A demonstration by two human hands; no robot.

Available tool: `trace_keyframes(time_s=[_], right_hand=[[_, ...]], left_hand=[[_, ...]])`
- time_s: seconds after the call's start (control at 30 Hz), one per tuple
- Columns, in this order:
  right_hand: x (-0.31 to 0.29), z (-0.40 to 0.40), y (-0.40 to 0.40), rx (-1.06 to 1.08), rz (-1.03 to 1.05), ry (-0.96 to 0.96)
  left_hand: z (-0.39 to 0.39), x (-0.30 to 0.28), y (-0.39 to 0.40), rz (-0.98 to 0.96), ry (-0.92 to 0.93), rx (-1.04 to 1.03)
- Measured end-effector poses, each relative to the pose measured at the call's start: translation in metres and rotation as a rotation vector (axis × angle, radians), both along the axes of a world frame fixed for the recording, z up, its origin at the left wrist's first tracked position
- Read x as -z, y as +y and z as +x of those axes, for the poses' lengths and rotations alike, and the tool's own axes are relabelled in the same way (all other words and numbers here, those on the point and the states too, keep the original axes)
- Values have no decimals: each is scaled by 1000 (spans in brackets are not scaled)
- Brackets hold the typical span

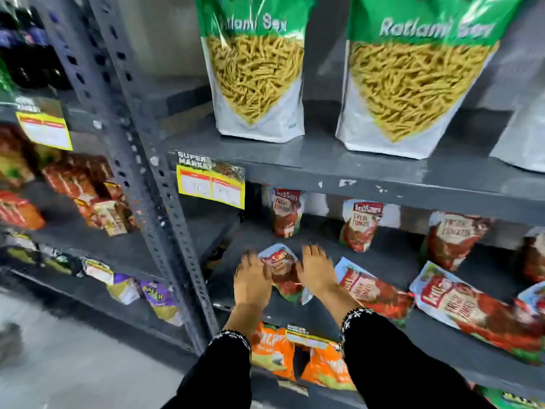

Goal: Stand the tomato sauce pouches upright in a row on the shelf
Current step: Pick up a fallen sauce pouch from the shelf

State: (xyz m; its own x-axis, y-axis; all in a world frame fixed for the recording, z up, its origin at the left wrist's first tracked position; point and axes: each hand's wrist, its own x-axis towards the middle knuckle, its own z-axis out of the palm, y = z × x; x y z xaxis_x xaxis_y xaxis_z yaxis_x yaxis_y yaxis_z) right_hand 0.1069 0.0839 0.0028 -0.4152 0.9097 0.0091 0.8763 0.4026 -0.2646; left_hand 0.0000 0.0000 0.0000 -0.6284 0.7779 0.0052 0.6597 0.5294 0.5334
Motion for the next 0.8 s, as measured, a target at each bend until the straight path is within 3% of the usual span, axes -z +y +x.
trace_keyframes(time_s=[0.13,0.27,0.4,0.53,0.67,0.8], right_hand=[[9,-15,21,97,-305,56],[10,-23,33,222,-501,191],[9,-18,35,452,-690,616],[5,-14,25,405,-679,1013],[17,-19,8,366,-557,1052],[22,-18,3,416,-509,990]], left_hand=[[-7,27,22,22,-492,-283],[-14,44,44,19,-872,-335],[-21,39,53,90,-831,-242],[-39,9,49,240,-683,0],[-51,5,49,226,-529,145],[-44,9,39,170,-538,92]])
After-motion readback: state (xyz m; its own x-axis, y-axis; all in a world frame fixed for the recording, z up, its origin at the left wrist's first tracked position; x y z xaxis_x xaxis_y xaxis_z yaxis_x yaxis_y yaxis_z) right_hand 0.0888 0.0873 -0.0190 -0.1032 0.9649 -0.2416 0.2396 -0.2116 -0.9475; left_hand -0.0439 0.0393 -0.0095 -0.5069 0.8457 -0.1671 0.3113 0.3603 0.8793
